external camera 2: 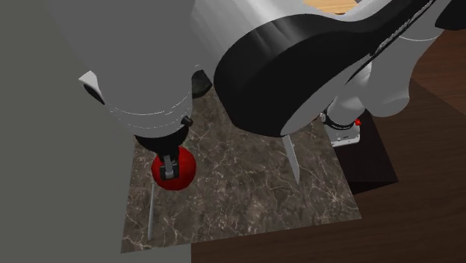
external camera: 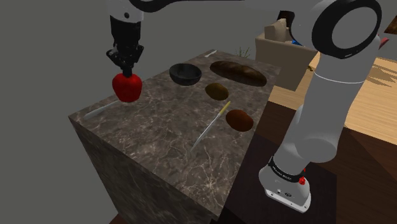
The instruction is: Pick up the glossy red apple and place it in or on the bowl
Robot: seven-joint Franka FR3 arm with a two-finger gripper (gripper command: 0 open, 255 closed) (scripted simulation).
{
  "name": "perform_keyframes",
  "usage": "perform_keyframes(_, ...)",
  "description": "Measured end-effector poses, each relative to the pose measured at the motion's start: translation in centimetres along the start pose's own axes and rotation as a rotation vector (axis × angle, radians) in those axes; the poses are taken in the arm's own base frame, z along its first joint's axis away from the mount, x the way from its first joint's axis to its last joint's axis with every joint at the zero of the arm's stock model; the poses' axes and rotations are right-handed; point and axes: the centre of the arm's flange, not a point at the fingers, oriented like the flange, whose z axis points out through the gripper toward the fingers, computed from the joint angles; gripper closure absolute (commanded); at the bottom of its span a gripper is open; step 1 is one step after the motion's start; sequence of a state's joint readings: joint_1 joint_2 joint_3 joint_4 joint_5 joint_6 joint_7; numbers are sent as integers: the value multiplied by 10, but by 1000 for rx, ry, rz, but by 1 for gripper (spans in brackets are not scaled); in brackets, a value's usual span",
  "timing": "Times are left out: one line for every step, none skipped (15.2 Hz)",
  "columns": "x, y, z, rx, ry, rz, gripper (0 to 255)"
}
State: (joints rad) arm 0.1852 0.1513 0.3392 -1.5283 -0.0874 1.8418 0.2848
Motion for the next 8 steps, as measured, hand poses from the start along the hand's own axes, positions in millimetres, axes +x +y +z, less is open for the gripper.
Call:
perform_keyframes(1, 0, -5, 0, 0, 0, 255)
perform_keyframes(1, 0, -10, 0, 0, 0, 255)
perform_keyframes(2, 0, -16, 0, 0, 0, 255)
perform_keyframes(3, 0, -20, 0, 0, 0, 255)
perform_keyframes(3, -1, -26, 0, 0, 0, 255)
perform_keyframes(4, -1, -30, 0, 0, 0, 255)
perform_keyframes(6, 0, -35, 0, 0, 0, 255)
perform_keyframes(7, 0, -41, 0, 0, 0, 255)
